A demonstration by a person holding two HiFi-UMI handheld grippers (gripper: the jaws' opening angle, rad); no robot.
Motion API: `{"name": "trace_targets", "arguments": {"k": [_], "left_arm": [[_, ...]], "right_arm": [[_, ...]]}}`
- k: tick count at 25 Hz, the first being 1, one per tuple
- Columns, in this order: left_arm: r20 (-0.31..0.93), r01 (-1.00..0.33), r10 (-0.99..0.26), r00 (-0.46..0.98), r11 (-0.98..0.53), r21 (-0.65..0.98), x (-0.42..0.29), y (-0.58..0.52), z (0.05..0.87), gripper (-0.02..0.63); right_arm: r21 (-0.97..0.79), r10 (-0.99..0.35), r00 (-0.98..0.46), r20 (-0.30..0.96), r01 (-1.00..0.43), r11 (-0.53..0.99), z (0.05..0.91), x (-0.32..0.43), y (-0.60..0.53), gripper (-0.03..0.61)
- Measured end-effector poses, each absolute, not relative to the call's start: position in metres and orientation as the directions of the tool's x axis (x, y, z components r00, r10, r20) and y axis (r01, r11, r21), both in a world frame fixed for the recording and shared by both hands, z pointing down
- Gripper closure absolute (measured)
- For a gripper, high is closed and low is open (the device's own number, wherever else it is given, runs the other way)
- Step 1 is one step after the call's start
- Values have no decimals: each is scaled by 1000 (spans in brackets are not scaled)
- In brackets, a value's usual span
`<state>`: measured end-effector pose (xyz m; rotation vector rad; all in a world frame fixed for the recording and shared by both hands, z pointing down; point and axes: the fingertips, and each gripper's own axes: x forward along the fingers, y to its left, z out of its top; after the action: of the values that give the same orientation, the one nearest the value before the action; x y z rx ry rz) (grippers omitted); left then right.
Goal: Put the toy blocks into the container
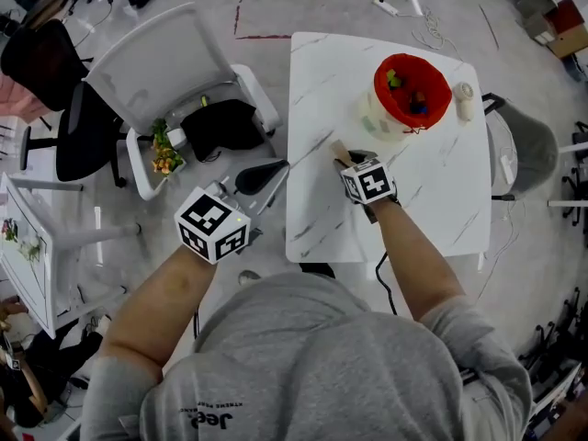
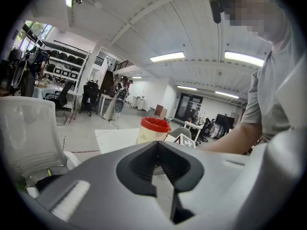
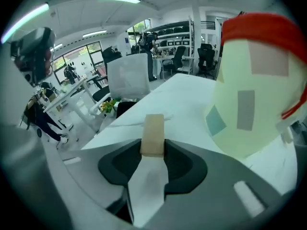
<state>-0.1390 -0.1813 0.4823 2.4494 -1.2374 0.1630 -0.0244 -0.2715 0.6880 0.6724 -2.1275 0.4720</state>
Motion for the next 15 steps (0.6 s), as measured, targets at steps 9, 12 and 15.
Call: {"name": "trace_targets", "arguments": {"k": [9,12,15], "left_arm": [[219,-787,-760,612,-559,259,-134,-203,450,555],[198,-780,-757,622,-575,247,-124,-217,436,555],[185,-773,-753,631,-590,235,-112,-233,426,555]], "right_arm": [[-66,-433,-640,634,-603,795,563,-15,-307,434],[-36,-468,-660,588,-599,800,522,-5,-323,434],[-21,-487,-671,559,-598,801,493,8,-340,433]]}}
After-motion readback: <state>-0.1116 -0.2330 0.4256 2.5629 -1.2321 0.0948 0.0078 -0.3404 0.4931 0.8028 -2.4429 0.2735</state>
